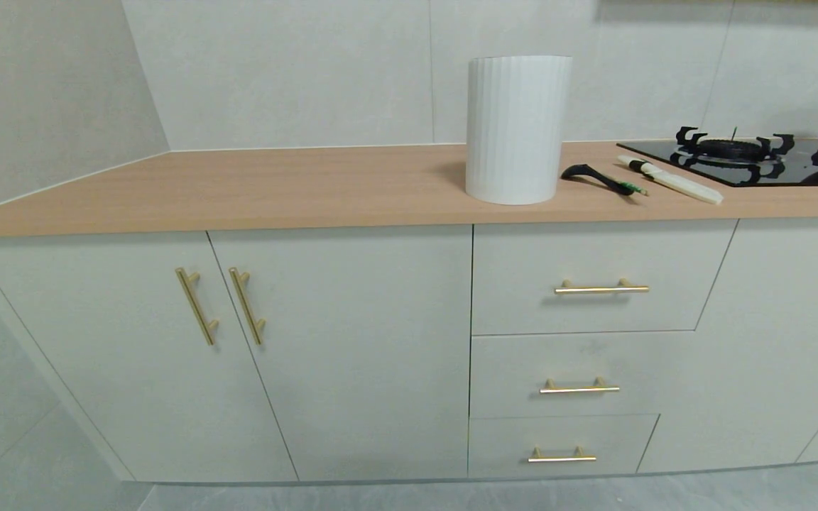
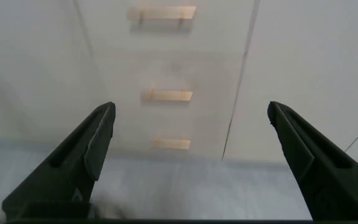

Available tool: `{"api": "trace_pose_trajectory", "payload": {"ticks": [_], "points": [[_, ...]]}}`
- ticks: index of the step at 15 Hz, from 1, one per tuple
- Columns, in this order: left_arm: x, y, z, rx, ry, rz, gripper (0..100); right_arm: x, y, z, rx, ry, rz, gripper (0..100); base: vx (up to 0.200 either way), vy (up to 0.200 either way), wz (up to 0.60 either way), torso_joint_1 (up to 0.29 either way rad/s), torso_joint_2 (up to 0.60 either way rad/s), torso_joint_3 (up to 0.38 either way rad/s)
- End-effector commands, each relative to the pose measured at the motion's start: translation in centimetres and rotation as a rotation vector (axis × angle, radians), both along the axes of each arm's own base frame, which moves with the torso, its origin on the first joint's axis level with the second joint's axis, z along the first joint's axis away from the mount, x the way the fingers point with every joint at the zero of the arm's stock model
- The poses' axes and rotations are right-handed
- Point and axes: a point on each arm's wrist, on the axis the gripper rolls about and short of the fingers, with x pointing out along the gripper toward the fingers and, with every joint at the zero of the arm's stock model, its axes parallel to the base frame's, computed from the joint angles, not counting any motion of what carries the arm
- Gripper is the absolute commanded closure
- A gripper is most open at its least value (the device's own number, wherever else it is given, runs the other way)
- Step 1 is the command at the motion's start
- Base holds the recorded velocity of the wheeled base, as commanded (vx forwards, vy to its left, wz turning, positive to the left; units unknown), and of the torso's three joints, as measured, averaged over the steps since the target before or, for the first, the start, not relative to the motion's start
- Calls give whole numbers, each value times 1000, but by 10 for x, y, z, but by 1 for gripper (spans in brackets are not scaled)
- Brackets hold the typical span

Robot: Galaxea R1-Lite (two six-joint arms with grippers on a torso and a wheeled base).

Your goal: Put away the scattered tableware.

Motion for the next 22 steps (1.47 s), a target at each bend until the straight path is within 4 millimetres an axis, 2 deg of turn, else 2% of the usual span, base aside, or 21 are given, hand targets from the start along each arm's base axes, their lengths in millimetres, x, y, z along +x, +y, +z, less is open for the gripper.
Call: {"api": "trace_pose_trajectory", "payload": {"ticks": [1, 2, 3, 6, 7, 8, 10, 11, 12, 16, 19, 22], "points": [[0, 0, 0, 0, 0, 1, 0, 65, 5, 12, -37, 345, 100, 0, 0, 0, 0, 0, 0, 0], [0, 0, 0, 0, 0, 1, 0, 79, 7, 15, -37, 395, 120, 0, 0, 0, 0, 0, 0, 0], [0, 0, 0, 0, -1, 1, 0, 102, 11, 18, -28, 460, 138, 0, 0, 0, 0, 0, 0, 0], [0, 0, 0, 0, 0, 1, 0, 164, 24, 4, -35, 553, 166, 0, 0, 0, 0, 0, 0, 0], [0, 0, 0, 0, 0, 1, 0, 186, 27, -8, -39, 575, 166, 0, 0, 0, 0, 0, 0, 0], [0, 0, 0, 0, -1, 1, 0, 218, 33, -27, -40, 590, 169, 0, 0, 0, 0, 0, 0, 0], [0, 0, 0, 0, -1, 1, 0, 250, 40, -51, -29, 595, 140, 0, 0, 0, 0, 0, 0, 0], [0, 0, 0, 0, 0, 1, 0, 276, 49, -74, -52, 585, 101, 0, 0, 0, 0, 0, 0, 0], [0, 0, 0, 0, -1, 1, 0, 290, 53, -89, -70, 584, 79, 0, 0, 0, 0, 0, 0, 0], [0, 0, 0, 0, 0, 1, 0, 323, 61, -128, -75, 593, 54, 0, 0, 0, 0, 0, 0, 0], [0, 0, 0, 0, 0, 1, 0, 339, 62, -155, -62, 551, 26, 0, 0, 0, 0, 0, 0, 0], [0, 0, 0, 0, 0, 1, 0, 347, 64, -168, -62, 488, -21, 0, 0, 0, 0, 0, 0, 0]]}}
